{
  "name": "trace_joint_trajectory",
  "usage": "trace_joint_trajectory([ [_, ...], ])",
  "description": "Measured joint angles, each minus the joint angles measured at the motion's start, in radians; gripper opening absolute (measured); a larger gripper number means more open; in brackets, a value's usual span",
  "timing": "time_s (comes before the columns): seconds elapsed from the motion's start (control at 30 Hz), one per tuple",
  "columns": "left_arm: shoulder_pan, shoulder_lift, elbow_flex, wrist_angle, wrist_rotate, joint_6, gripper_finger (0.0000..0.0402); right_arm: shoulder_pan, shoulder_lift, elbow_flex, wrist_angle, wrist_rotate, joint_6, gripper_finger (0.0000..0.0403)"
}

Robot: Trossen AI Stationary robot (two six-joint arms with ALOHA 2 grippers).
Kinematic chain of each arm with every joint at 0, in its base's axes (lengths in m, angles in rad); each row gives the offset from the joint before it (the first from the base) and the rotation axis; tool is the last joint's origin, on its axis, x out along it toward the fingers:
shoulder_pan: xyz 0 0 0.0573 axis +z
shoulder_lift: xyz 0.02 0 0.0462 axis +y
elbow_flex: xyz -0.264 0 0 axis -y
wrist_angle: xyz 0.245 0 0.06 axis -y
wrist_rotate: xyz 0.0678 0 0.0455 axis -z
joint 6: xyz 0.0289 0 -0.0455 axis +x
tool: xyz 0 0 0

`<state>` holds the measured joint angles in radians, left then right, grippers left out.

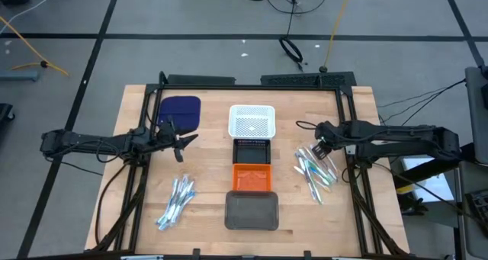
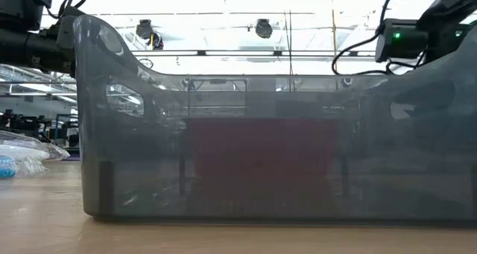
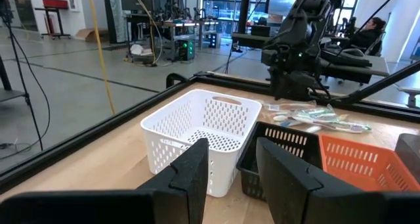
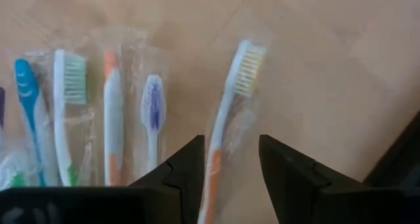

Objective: Pick & Place Toothbrushes
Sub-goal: Put the orange toothbrush into the white basket

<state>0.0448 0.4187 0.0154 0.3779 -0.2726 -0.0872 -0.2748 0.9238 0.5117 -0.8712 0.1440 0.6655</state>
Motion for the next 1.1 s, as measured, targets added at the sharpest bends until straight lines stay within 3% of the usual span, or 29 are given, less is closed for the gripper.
trace_joint_trajectory([
  [0.63,0.0,0.0,0.0,0.001,0.0,0.001,0.0129,0.0,0.106,-0.03,0.007,-0.044,0.006,0.0129],
  [0.77,0.0,0.0,0.0,0.001,0.0,0.002,0.0129,0.0,0.105,-0.03,0.016,-0.044,0.004,0.0095],
  [0.93,0.0,0.0,0.0,0.001,0.0,0.002,0.0129,0.0,0.105,-0.03,0.018,-0.043,-0.004,0.0016],
  [1.1,0.0,0.0,0.0,0.002,0.0,0.002,0.0129,0.0,0.102,-0.029,0.043,-0.04,-0.012,0.0003],
])
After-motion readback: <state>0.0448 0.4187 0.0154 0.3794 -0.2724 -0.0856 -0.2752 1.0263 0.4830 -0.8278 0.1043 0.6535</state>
